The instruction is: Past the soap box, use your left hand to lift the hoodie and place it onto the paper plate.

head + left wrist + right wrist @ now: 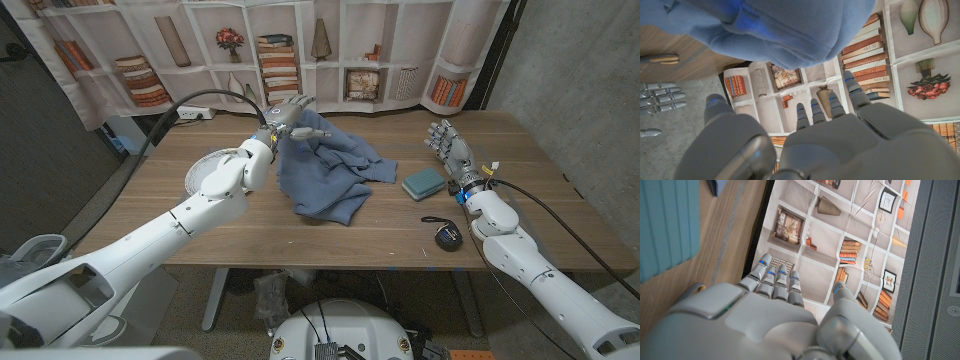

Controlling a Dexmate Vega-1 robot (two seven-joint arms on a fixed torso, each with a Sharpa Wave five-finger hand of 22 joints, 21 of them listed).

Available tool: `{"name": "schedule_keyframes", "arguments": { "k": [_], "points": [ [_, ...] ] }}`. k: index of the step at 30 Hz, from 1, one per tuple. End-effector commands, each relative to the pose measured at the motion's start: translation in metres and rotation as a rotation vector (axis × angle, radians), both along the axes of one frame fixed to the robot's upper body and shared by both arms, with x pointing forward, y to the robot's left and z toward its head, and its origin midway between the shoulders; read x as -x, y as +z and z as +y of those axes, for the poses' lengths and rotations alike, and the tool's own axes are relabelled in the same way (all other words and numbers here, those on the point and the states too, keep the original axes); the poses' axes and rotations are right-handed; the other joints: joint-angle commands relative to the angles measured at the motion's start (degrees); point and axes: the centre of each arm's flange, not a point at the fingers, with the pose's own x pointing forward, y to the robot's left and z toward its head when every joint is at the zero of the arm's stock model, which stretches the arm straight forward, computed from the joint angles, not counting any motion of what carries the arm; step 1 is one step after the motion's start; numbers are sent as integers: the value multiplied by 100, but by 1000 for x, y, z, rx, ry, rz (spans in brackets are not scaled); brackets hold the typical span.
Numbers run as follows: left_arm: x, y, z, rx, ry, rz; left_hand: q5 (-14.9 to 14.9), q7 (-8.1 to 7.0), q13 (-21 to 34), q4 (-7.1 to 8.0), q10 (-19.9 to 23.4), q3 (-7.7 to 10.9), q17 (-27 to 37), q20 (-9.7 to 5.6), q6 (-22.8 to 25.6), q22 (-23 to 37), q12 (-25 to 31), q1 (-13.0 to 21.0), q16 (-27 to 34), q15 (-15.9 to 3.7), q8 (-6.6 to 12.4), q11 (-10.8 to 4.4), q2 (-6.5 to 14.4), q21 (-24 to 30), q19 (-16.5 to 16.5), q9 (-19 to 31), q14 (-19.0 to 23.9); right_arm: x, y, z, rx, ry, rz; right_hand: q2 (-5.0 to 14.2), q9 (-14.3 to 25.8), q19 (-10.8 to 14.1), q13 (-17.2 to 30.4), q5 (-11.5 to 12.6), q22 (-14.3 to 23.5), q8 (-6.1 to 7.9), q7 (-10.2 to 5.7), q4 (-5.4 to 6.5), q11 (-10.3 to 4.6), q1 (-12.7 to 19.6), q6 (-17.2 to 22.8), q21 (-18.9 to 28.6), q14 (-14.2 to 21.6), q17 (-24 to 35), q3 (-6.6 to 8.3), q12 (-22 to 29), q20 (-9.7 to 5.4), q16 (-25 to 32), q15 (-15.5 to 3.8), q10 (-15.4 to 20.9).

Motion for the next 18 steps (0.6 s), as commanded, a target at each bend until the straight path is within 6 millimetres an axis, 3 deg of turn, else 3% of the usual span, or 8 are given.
{"name": "schedule_keyframes", "arguments": {
  "k": [1, 18],
  "points": [
    [-5, -14, -8, -12, 9, 20, 42, -22, 21, -21, 6, -52, 29, -10, -31, 8, -6, -37, 13, -49, -24, -77, -2, -37, 50, 9, -5, 3, 1, 0, 6, 2, -6, 43, 9, 41, 14, 13, 35, 11, -9, -32, 1, 23, 34, -23, 38, -2, 21, -6, -8, -2, -1, 56],
    [-7, -29, -5, 1, 25, 31, 66, -12, 23, -16, 6, -153, 34, -9, 13, 10, -14, -74, 11, -133, -24, -78, 24, -70, 26, 10, -7, -2, 5, 3, 6, 12, 3, 51, 9, 53, 14, 13, 36, 9, -11, -38, 5, 22, 32, -60, 43, -2, 16, -9, -4, -2, -4, 60]
  ]
}}
